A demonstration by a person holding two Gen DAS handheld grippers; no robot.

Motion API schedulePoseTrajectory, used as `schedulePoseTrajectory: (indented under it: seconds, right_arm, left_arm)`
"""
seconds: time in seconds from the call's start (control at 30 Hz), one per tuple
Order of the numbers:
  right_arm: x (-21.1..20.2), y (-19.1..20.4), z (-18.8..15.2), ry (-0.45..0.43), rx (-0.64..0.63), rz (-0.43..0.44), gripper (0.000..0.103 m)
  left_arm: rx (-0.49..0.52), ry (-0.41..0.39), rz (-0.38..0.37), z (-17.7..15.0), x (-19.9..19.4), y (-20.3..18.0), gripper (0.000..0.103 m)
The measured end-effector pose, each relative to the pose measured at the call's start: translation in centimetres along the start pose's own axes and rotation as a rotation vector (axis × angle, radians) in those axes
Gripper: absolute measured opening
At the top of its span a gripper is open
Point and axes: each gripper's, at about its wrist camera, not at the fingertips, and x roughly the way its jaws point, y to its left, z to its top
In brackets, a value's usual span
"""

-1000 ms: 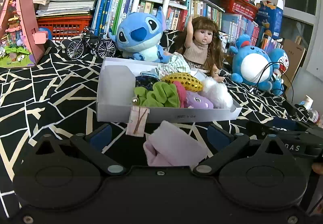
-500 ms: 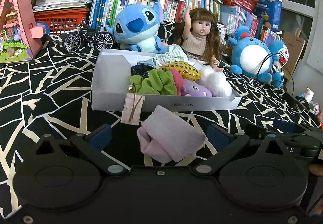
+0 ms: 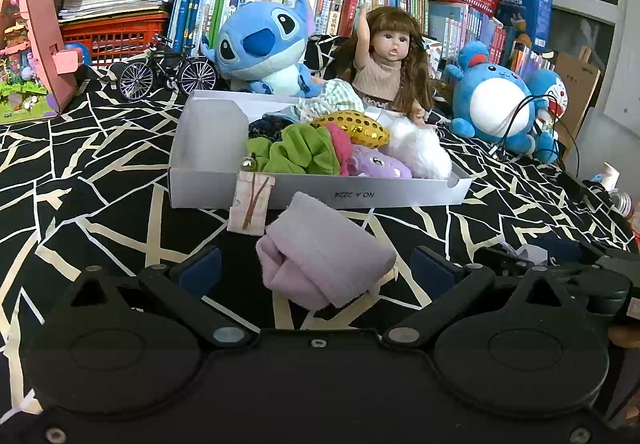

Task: Organize soft objects
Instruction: 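Grasp the white tissue with the right tool while the left grasps the pink cloth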

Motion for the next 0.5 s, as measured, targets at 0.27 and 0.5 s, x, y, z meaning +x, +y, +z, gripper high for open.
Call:
schedulePoseTrajectory:
  seconds: [0.27, 0.5]
  right_arm:
    - [-0.9, -0.2, -0.6, 0.005, 0.019, 0.006, 0.097]
    - [-1.3, -0.3, -1.0, 0.01, 0.017, 0.004, 0.08]
  left_arm:
    - [0.007, -0.012, 0.002, 0.1, 0.2, -0.1, 0.099]
    - [-0.012, 0.01, -0.015, 0.0, 0.7, -0.1, 0.08]
